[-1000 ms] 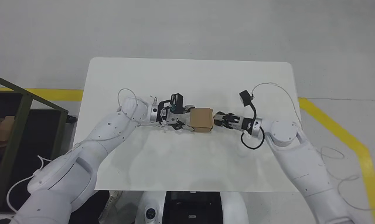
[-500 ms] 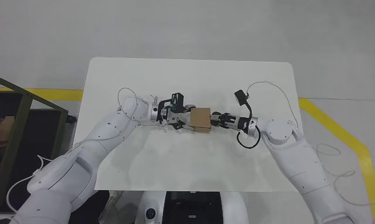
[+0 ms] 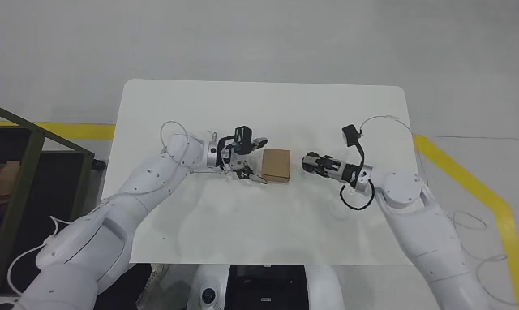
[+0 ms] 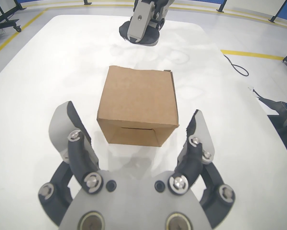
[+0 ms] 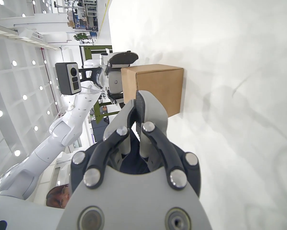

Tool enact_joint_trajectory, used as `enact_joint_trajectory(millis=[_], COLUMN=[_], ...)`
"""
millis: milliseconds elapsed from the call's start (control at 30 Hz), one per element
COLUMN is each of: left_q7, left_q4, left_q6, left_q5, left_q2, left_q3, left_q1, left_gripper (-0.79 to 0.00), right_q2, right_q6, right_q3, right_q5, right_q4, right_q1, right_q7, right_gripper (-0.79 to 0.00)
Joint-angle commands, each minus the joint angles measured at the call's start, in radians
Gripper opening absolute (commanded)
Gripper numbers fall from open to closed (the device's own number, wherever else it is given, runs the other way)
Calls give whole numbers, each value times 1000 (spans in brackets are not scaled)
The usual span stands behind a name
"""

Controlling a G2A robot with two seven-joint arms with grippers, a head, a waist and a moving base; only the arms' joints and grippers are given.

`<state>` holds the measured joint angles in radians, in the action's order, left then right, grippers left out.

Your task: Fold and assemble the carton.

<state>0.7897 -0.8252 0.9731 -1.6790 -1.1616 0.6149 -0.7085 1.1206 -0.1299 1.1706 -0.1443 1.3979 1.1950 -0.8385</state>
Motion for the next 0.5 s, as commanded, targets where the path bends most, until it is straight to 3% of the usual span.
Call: enact_joint_trajectory(millis=[0, 300, 467], left_q7=[30, 67, -20], left_q4=[-7, -93, -92], left_q6=[2, -10, 23], left_q5=[-4, 69, 191], left_q2=[7, 75, 108], left_q3=[8, 123, 230], left_q1=[-3, -32, -56], left_gripper=[0, 0, 0], right_q2=[1, 8, -2], right_q6=[-7, -133, -182], right_q3=[-4, 0, 52], right_q5=[5, 17, 103], right_q4=[-4, -27, 2], right_q1=[-6, -31, -58], right_q7=[10, 91, 144], right_gripper=[0, 0, 0])
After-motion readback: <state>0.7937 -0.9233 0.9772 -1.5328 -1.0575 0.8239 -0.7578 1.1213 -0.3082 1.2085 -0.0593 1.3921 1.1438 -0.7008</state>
